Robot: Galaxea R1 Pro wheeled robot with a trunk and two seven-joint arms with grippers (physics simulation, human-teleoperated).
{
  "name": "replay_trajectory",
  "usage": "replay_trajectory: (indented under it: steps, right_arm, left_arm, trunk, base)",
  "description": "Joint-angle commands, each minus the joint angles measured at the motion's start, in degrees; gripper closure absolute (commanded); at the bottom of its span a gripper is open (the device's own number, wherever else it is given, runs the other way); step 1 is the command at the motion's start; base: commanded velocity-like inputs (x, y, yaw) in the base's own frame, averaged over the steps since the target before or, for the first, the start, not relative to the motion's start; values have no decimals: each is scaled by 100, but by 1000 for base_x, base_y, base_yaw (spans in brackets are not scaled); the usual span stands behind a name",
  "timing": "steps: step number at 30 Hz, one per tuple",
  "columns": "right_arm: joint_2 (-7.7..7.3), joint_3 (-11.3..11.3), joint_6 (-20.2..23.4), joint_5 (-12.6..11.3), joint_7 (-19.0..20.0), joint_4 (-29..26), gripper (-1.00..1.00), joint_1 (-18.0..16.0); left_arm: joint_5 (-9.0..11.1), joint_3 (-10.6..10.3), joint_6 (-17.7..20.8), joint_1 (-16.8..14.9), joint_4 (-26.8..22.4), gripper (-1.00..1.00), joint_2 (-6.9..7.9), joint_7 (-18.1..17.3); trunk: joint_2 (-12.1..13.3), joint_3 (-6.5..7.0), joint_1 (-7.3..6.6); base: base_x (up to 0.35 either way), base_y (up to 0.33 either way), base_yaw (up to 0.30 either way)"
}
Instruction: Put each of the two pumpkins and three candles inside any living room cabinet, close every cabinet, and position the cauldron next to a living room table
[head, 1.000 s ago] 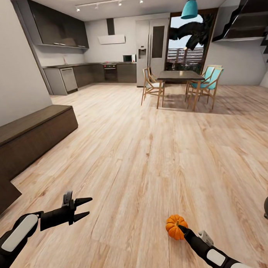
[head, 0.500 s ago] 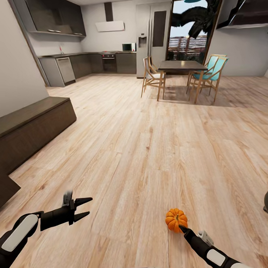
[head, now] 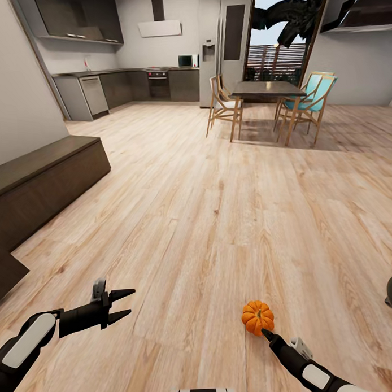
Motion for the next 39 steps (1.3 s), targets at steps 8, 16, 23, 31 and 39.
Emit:
replay_trajectory:
  steps: [8,16,23,31,39]
  right_arm:
    - [-16,42,42,-80,12,-7,-100,-2]
    - [-17,42,84,-182,7,-9,-100,-2]
    - [-17,42,69,-186,10,-9,-100,-2]
    - [-18,42,80,-194,4,-9,-100,-2]
    - [-20,42,63,-189,-6,-9,-100,-2]
  left_arm:
    - [-20,-12,2,-5,1,-100,5,-41]
    - [-20,-13,2,-5,-3,-100,4,-41]
    - [-20,-11,2,-5,-3,-100,5,-44]
    - [-20,-13,2,-5,-16,-100,-3,-42]
    - [-20,-13,2,-5,-9,-100,-4,-43]
  trunk:
    - [-8,-115,12]
    - [-8,-115,12]
    - [-8,-115,12]
    - [-8,-115,12]
    - [-8,-115,12]
  base:
    - [0,0,0]
    - [0,0,0]
    - [0,0,0]
    - [85,0,0]
    - [29,0,0]
